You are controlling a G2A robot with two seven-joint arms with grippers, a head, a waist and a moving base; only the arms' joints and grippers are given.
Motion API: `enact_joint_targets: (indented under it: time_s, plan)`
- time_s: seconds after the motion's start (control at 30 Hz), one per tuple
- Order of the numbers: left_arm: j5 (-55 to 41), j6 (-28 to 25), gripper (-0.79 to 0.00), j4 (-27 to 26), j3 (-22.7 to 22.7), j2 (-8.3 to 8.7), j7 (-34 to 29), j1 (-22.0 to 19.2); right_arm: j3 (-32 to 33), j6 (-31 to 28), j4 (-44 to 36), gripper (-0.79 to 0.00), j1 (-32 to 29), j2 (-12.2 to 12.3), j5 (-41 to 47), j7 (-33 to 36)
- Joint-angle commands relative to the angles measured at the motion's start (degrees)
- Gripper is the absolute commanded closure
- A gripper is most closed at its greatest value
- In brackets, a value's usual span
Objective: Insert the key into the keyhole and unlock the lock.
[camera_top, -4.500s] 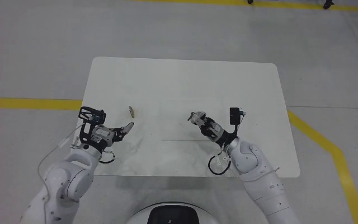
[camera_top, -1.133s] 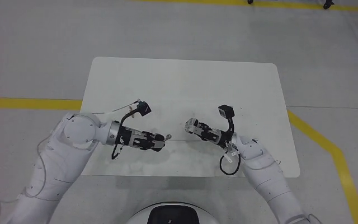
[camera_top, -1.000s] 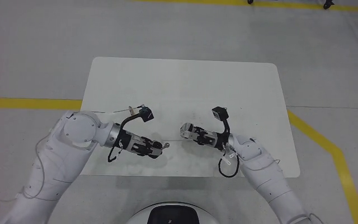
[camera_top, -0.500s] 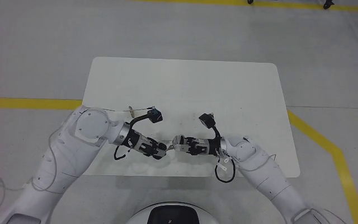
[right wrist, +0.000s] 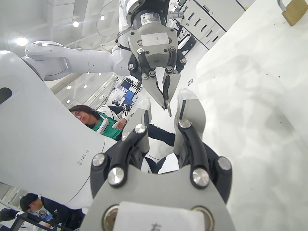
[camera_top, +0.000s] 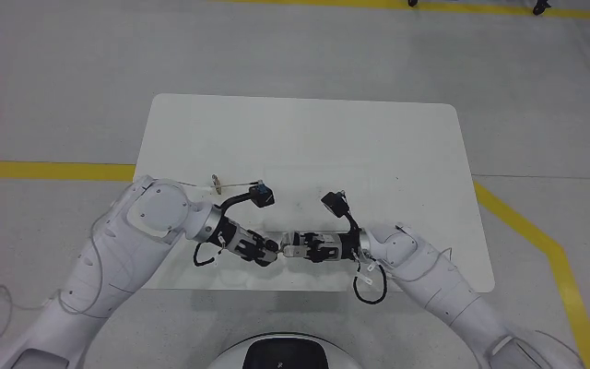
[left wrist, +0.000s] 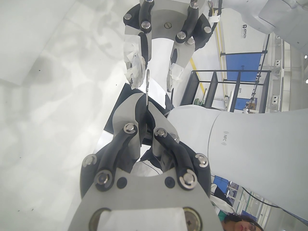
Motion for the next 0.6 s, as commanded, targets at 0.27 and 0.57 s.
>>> enact_joint_targets:
  time_s: [0.27, 0.57]
  plan:
    - [0.1, 0.2, 0.0, -0.1, 1.0, 0.36, 0.0, -0.4, -2.6, -0.2, 0.7, 0.0, 2.0, 0.7, 1.4, -0.2]
    - [-0.7, 0.4, 0.0, 0.0, 0.8, 0.79, 0.3, -0.8, -4.0, -0.2, 0.8, 0.0, 3.0, 1.1, 1.2, -0.2]
